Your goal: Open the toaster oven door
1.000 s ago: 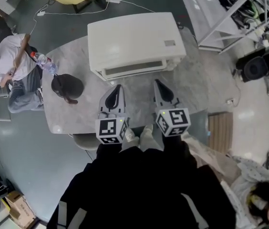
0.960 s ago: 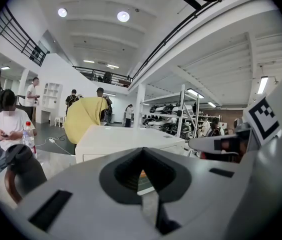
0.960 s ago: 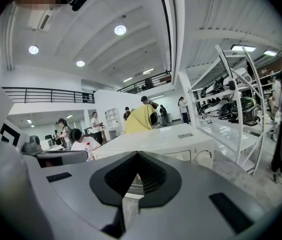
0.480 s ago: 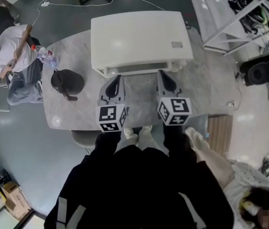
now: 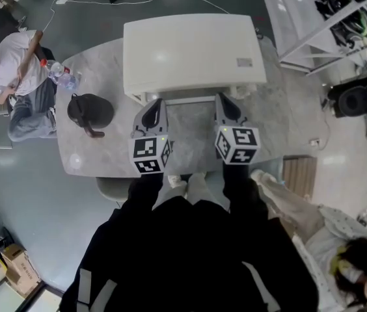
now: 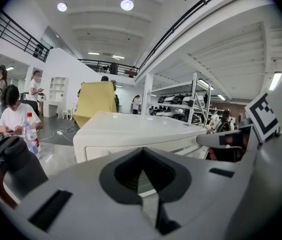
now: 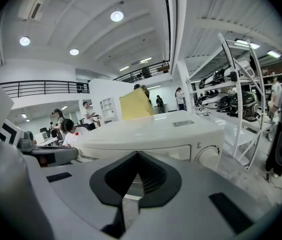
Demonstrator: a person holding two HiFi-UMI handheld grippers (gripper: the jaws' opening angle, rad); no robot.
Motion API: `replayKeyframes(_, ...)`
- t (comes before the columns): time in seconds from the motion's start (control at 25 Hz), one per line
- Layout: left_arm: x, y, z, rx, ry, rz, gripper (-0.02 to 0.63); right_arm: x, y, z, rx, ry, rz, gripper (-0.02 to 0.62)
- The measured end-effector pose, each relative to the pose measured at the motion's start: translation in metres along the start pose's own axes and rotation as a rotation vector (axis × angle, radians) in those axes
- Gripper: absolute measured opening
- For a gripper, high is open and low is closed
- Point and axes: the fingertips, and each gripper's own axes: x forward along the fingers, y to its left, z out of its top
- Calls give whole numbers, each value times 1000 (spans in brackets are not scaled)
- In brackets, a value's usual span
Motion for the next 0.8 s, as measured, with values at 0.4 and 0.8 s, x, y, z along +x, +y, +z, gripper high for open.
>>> replayKeyframes(0.4,1,-1,-4,21,34,-15,3,1,-2,-6,-21,35,-6,3)
replayKeyframes(0.8,-5,-3,-10,-18,58,-31,3,-5,-2,-11,44,63,6,3)
